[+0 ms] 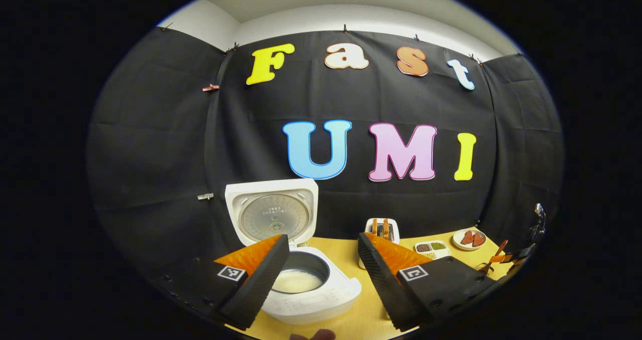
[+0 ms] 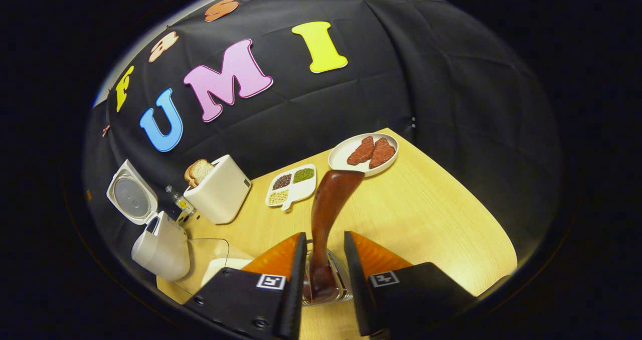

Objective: Close the left gripper, press the button to open the rice cooker; take a wooden spoon from the chopstick holder with the right hand, scoop a spoonful of rice and pour it into the rice cooker, then put the wooden spoon back into the chopstick holder.

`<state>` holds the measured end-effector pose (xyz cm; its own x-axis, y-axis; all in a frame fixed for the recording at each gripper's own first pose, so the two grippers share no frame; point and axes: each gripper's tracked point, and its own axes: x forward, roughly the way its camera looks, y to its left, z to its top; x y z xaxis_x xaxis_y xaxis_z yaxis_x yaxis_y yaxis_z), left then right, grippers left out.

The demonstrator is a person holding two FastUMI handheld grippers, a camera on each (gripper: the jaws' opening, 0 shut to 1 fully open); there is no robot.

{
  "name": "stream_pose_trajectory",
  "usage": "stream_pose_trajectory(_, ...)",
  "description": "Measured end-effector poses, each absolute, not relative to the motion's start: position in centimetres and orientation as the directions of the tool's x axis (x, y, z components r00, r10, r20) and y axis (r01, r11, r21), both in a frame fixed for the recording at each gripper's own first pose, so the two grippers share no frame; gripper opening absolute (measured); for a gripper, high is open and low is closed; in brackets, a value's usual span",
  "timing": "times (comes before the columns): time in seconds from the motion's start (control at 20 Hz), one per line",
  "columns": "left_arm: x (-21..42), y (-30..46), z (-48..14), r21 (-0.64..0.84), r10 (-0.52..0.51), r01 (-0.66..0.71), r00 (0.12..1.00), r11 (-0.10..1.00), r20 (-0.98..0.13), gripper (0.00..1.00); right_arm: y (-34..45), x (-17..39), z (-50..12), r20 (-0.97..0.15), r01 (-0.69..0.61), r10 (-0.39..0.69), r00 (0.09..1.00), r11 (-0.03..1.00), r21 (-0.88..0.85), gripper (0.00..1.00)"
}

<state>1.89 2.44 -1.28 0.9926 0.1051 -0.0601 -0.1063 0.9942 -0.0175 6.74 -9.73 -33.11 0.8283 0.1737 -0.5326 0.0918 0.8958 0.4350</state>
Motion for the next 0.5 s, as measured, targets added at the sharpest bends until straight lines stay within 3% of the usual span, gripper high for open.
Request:
stream_pose_trajectory(0.05, 2.0, 2.3, -0.7, -0.027, 0.094, -0.095, 0.995, 0.995, -0.038, 0.95, -10.2, 6.3, -32.9, -0.534, 0.101, 0.155, 0.831, 0.902, 0.419, 0.62)
stream_pose_trajectory(0.25, 2.7, 2.7, 1.0, -0.051, 0.063, -0.062, 0.998, 0.997, 0.016, 0.95, -11.4, 4.7, -29.8, -0.500, 0.122, 0.076, 0.863, 0.928, 0.352, 0.98)
stream_pose_trajectory(0.5, 4.8, 5.7, 4.0, -0.039, 0.109, -0.106, 0.989, 0.994, 0.104, 0.95, -10.7, 3.2, -21.4, -0.365, 0.078, 0.012, 0.931, 0.970, 0.231, 0.98)
